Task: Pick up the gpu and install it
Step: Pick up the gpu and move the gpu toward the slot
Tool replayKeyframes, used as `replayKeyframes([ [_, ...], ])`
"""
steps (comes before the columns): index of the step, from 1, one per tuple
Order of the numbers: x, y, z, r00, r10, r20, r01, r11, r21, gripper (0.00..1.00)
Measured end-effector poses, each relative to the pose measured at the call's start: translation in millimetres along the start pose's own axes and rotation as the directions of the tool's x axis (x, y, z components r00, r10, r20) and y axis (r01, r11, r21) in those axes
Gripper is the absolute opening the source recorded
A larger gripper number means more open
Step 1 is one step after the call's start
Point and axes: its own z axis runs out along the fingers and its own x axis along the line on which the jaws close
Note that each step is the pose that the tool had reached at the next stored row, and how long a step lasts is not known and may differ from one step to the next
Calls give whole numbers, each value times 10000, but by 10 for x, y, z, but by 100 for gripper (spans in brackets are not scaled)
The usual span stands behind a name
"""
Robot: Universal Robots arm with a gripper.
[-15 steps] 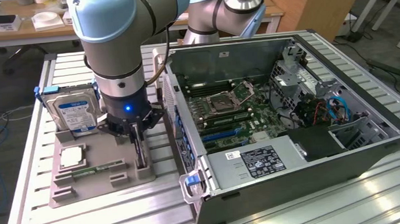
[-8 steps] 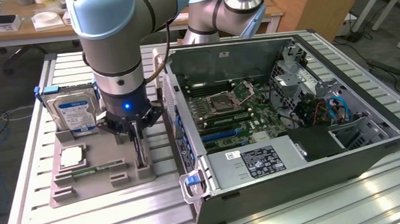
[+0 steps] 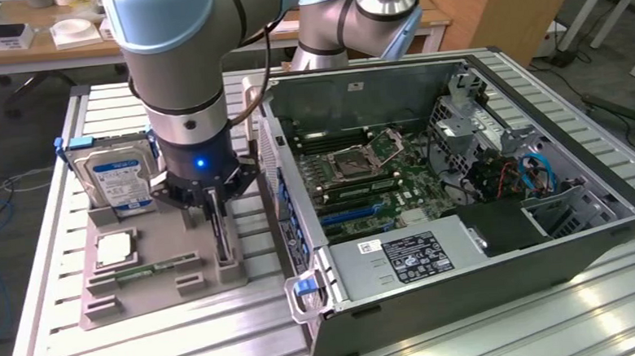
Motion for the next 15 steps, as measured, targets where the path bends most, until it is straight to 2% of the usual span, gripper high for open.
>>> replayKeyframes([
  [3, 0, 5, -44, 10000, 1, 1, -1, 10000, -51, 26],
  [6, 1, 11, -96, 10000, 2, 3, -2, 9999, -128, 26],
  [10, 2, 19, -166, 10000, 4, 6, -4, 9997, -261, 26],
  [13, 14, 25, -214, 10000, 8, 9, -8, 9993, -382, 26],
  [15, 33, 29, -242, 10000, 9, 12, -8, 9990, -436, 26],
])
